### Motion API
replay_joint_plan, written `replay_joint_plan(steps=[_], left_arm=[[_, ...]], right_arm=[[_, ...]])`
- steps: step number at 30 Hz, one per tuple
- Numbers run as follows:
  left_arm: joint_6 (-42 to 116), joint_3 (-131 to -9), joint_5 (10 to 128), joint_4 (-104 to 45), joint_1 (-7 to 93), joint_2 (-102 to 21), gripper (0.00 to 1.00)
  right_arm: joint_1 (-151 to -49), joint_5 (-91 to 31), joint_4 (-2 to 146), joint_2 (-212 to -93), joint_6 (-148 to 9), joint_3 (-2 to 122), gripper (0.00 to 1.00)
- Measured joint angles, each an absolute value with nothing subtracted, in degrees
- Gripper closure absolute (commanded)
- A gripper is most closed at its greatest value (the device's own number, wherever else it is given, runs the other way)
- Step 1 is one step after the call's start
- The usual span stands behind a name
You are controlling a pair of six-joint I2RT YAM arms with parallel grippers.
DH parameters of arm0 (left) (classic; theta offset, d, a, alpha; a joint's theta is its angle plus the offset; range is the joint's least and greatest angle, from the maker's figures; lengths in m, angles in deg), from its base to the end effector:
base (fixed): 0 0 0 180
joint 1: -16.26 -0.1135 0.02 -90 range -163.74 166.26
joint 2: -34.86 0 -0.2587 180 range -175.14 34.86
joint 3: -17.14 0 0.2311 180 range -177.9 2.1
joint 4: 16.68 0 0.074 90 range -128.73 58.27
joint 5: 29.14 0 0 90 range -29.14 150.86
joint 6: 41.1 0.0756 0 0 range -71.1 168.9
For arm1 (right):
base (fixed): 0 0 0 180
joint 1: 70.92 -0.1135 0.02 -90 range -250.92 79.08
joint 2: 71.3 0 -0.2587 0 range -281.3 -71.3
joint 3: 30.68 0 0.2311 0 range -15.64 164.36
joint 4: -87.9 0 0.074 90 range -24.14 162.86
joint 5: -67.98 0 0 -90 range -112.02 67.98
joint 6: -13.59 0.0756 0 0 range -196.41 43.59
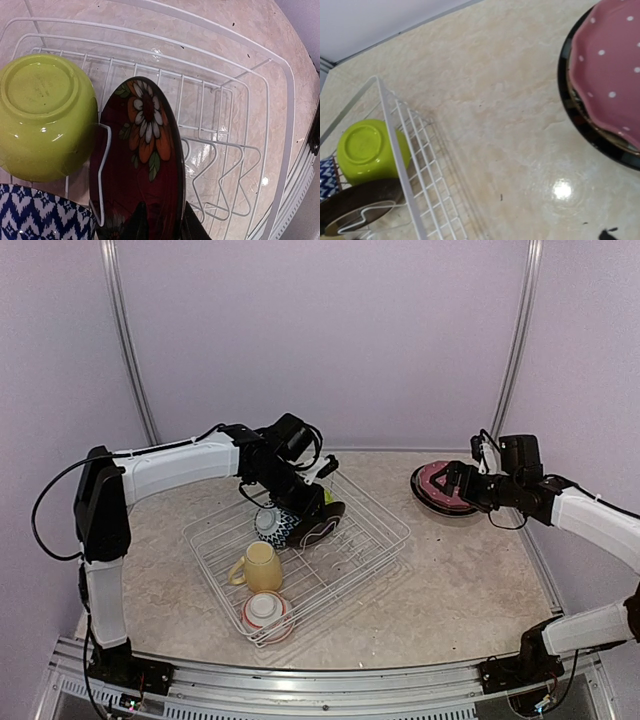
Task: Unload the mixed dishes from the dish rack
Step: Grab the plate from the dish rack.
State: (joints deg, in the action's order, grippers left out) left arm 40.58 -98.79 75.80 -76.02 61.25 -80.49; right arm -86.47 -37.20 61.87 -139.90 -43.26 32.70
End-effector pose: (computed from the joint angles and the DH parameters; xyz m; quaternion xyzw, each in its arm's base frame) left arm 0.2961 -0.3235 0.2239 0.3336 0.8954 -0.2317 0.1824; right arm 0.2658 0.0945 0.2571 0.0681 0.8635 0.3053 0.3955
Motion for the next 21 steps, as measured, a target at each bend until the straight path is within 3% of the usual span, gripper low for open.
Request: replay_joint_plan(steps=[4,16,21], left_arm=[[40.86,-99.09,75.23,-76.41,61.25,-80.67,0.8],[45.08,-100.58,75.47,-76.98,61.58,-81.67,0.98],[46.2,-100.58,75.78,-76.98,61.58,-81.56,1.0]], right_arm=[[-87.34,-37.16,62.0,-139.9,-42.72,32.7,0.0],[-88.74,-36.96,61.96,-140.29,-41.93,34.3,0.0],[-88.94,-36.22,61.81,-140.29,-41.69,35.23,0.0]])
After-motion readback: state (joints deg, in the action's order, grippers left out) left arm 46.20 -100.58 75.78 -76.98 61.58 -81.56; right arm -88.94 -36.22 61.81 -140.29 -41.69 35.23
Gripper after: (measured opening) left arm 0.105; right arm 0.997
